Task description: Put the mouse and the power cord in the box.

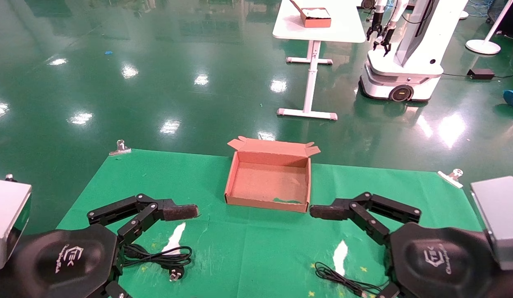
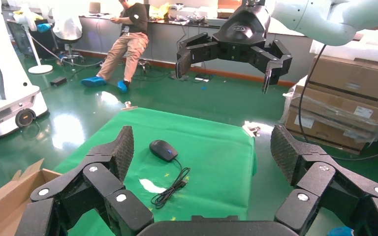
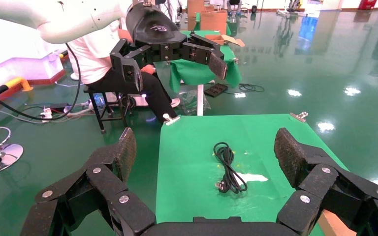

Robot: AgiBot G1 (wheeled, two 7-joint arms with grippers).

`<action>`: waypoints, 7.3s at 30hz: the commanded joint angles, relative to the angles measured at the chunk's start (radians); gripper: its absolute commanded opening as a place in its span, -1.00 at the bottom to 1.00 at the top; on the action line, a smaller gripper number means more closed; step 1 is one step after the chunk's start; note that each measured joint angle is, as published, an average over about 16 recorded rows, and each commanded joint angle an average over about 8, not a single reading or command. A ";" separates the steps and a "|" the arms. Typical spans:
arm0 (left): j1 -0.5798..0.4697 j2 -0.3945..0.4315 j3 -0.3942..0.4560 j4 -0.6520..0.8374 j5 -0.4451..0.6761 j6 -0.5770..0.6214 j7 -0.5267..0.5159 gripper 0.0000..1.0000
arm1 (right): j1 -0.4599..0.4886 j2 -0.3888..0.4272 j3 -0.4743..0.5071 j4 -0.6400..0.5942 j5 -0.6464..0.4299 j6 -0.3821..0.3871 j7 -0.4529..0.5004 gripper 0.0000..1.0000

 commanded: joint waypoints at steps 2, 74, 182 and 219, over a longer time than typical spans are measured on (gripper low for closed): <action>0.000 0.000 0.000 0.000 0.000 0.000 0.000 1.00 | 0.000 0.000 0.000 0.000 0.000 0.000 0.000 1.00; -0.617 0.496 0.496 1.179 1.056 -0.319 0.822 -1.00 | 0.512 -0.479 -0.472 -1.139 -0.899 0.210 -0.780 -1.00; -0.631 0.763 0.557 0.852 0.870 -0.583 0.558 -1.00 | 0.816 -0.261 -0.228 -1.170 -0.533 0.090 -0.819 1.00; -0.513 0.587 0.639 0.537 0.631 -0.540 0.178 1.00 | 0.672 -0.054 -0.207 -0.767 -0.444 -0.088 -0.509 1.00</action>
